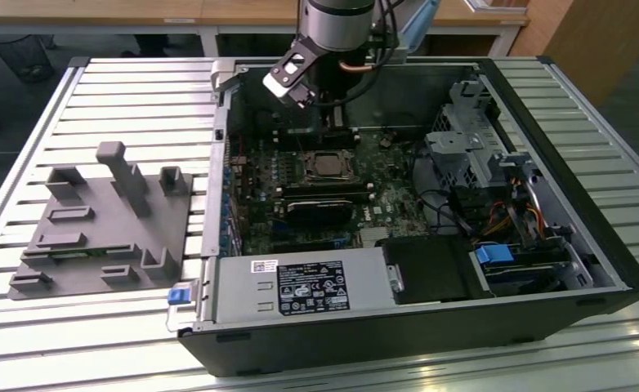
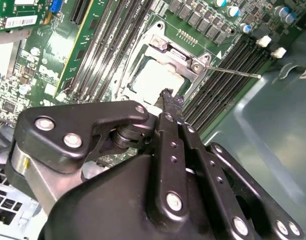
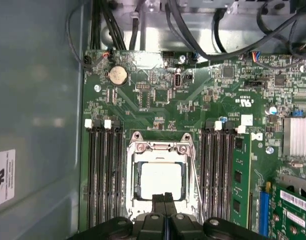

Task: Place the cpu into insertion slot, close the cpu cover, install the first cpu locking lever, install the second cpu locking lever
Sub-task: 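Install the first cpu locking lever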

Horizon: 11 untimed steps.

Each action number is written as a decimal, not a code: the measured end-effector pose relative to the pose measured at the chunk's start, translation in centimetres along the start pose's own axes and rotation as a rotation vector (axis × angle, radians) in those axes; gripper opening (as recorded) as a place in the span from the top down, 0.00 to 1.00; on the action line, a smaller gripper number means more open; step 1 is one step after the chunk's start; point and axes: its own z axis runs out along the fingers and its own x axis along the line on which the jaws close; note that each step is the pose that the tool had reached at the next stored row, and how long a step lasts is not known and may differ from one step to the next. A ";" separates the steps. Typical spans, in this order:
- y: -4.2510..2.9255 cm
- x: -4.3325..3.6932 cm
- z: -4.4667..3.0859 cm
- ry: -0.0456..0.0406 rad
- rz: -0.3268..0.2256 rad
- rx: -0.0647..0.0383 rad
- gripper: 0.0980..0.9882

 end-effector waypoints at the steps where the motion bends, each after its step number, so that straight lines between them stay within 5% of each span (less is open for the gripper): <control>1: 0.00 0.00 0.00 0.0002 -0.015 0.000 0.99; 11: 0.00 0.00 0.05 0.0020 -0.173 0.005 0.99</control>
